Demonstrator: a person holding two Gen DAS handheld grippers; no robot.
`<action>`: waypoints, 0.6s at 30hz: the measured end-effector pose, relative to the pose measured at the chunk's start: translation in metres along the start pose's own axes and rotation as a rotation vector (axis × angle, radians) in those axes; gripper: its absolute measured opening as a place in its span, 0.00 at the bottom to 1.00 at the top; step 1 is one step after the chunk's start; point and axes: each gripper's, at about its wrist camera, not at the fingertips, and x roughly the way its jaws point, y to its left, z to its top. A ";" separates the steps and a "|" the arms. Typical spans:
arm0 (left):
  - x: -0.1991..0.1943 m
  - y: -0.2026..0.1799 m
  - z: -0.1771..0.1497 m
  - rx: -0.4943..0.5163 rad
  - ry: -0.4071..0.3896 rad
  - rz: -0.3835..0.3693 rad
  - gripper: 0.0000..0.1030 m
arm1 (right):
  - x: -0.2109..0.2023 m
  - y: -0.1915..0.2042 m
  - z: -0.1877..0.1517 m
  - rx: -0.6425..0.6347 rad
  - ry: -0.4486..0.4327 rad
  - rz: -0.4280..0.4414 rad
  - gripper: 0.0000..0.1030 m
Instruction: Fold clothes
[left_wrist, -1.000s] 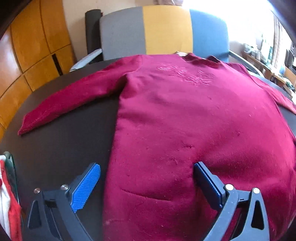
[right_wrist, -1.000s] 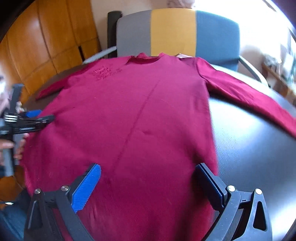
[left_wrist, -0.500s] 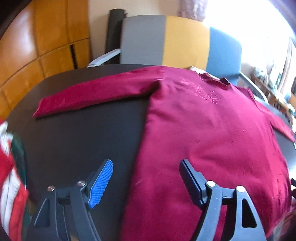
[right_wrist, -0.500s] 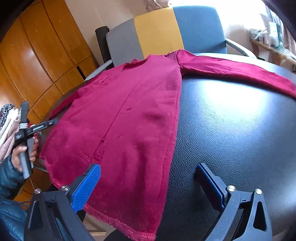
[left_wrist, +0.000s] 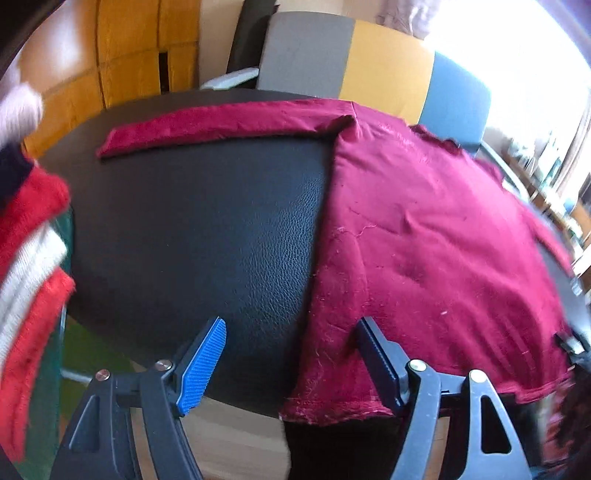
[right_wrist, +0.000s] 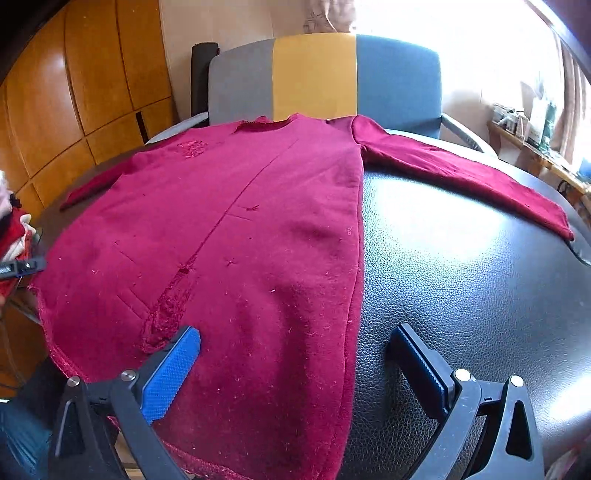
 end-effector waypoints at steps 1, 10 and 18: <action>-0.001 -0.001 0.000 0.005 -0.002 0.002 0.72 | 0.000 0.001 -0.001 -0.008 -0.007 -0.001 1.00; -0.008 -0.023 -0.004 0.055 -0.004 -0.070 0.37 | -0.002 0.001 -0.006 -0.004 -0.052 -0.016 1.00; -0.008 -0.033 0.000 0.059 0.014 -0.099 0.12 | 0.002 0.000 0.001 -0.017 0.004 -0.036 1.00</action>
